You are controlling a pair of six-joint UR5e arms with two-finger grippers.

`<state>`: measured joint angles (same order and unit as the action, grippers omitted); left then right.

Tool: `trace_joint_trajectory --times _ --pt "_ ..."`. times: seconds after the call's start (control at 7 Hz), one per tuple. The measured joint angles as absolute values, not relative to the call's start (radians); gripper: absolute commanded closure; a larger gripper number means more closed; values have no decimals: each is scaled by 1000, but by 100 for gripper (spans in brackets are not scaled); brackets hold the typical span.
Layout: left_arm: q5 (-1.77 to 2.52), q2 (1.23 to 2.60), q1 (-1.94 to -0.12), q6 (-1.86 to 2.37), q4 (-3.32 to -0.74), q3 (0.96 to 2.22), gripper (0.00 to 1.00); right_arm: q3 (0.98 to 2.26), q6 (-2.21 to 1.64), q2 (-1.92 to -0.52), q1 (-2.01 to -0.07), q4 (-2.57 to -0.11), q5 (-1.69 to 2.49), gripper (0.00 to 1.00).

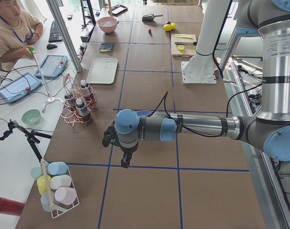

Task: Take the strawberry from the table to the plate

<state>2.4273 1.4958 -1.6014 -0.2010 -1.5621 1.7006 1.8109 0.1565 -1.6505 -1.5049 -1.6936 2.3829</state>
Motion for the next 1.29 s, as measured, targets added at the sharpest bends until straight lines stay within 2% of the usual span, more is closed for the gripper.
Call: trace_joint_trajectory --times 0.57,1.0,1.29 --pt "2460 1497 -1601 -175 -1575 1711 0 1813 162 -1693 -1505 -1694 2388 0" --pt "2476 1441 -1592 -174 -1656 1729 0 1814 163 -1684 -1503 -1692 2386 0" --pt "2480 1434 -1523 -149 -1716 1718 0 1817 170 -1682 -1495 -1692 2387 0"
